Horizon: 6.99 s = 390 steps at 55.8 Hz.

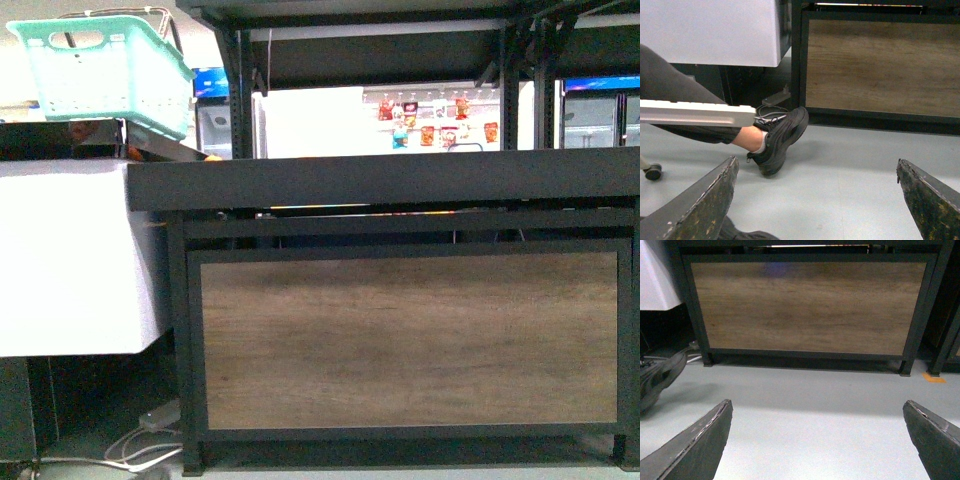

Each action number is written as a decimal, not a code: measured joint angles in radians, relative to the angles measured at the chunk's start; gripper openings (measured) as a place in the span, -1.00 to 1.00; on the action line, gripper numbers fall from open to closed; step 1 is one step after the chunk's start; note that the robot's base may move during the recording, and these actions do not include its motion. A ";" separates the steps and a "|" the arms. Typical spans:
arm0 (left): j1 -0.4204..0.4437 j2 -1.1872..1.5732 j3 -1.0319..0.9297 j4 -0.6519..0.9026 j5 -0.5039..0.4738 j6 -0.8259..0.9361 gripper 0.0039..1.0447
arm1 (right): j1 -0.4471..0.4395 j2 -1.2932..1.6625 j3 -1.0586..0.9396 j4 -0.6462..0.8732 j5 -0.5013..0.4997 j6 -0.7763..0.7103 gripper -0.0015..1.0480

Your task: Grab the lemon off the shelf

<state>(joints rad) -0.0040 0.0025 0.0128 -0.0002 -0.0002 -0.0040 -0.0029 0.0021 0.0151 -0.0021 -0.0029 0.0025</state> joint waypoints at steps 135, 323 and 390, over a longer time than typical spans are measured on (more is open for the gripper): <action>0.000 0.000 0.000 0.000 0.000 0.000 0.86 | 0.000 0.000 0.000 0.000 0.000 0.000 0.95; 0.000 0.000 0.000 0.000 0.000 0.000 0.86 | 0.001 0.000 0.000 0.000 0.002 0.000 0.95; 0.000 0.000 0.000 0.000 0.000 0.000 0.86 | 0.001 0.000 0.000 0.000 0.002 0.000 0.95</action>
<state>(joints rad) -0.0036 0.0025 0.0128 -0.0002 -0.0002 -0.0040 -0.0021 0.0025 0.0151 -0.0017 -0.0006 0.0025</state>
